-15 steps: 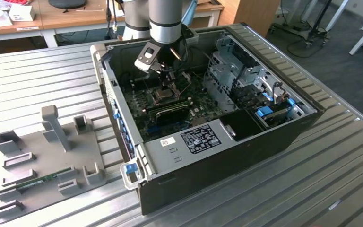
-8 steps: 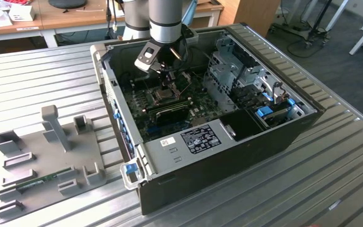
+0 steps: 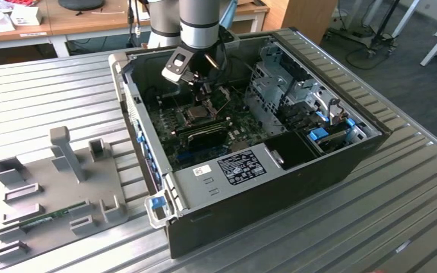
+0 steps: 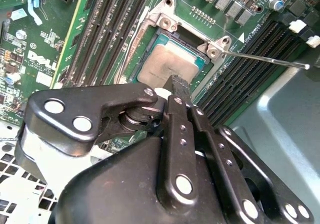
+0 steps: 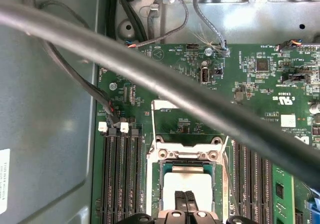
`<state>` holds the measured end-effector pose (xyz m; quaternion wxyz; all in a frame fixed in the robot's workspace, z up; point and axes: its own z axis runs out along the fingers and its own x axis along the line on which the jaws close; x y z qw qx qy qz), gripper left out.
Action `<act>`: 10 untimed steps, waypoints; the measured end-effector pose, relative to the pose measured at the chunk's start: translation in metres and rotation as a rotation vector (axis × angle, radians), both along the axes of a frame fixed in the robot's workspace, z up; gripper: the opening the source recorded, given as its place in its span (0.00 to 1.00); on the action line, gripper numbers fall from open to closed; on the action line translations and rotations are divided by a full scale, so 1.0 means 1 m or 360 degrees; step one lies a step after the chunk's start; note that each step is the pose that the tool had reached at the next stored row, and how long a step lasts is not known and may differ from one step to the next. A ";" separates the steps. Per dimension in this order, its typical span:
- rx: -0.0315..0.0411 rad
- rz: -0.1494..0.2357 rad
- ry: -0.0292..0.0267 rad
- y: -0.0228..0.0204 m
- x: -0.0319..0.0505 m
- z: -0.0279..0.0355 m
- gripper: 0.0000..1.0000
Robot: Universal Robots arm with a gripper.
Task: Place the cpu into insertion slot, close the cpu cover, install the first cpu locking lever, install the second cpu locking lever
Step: 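Close the cpu cover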
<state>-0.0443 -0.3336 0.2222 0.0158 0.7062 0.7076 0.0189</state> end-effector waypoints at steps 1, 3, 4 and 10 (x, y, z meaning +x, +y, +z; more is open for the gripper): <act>-0.0001 0.0000 -0.00002 0.0000 0.0000 0.0001 0.10; -0.0017 0.0000 -0.00001 0.0000 0.0000 0.0002 0.10; -0.0033 0.0000 -0.00001 0.0000 0.0000 0.0002 0.10; -0.0049 0.0000 -0.00001 0.0000 0.0000 0.0002 0.10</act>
